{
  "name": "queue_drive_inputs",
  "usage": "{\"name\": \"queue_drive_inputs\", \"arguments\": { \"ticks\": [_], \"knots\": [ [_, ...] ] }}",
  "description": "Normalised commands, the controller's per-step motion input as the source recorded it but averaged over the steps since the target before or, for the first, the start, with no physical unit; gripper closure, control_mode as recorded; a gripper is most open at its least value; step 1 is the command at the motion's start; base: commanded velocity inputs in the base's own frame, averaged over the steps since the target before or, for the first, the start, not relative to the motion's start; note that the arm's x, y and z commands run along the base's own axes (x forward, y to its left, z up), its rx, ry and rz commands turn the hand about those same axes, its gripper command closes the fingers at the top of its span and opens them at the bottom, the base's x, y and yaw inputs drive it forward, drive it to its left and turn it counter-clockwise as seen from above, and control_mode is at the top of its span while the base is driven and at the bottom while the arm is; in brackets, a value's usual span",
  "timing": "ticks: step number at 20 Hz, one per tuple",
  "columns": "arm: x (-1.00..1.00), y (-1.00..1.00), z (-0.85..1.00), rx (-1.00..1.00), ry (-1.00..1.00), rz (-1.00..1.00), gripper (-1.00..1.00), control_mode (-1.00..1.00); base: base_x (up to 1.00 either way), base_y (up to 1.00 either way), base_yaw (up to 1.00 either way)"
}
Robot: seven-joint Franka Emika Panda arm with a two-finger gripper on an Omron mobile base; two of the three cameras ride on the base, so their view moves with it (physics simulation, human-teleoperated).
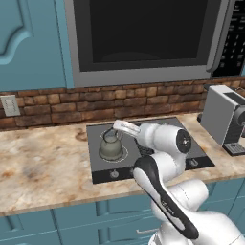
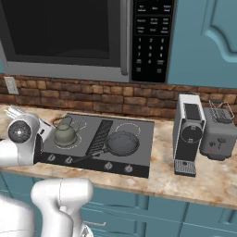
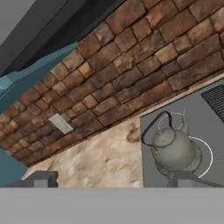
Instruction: Pick the kettle from the counter and place it on a stove burner. Then turn the burner on.
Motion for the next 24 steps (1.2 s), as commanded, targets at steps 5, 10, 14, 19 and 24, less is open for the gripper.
{"name": "queue_drive_inputs", "arguments": {
  "ticks": [5,10,14,19,24],
  "knots": [
    [-0.10,0.00,-0.12,-0.36,0.49,0.03,-1.00,-1.00,0.00,0.00,0.00],
    [0.00,0.11,-0.18,-0.43,0.49,0.02,-1.00,-1.00,0.00,0.00,0.00],
    [0.01,0.04,-0.05,-0.12,0.05,0.00,-1.00,-1.00,0.00,0.00,0.00],
    [0.00,0.00,-0.29,-0.10,0.00,0.00,-1.00,-1.00,0.00,0.00,0.00],
    [0.00,0.00,-0.58,-0.16,0.02,0.00,-1.00,-1.00,0.00,0.00,0.00]
  ]
}}
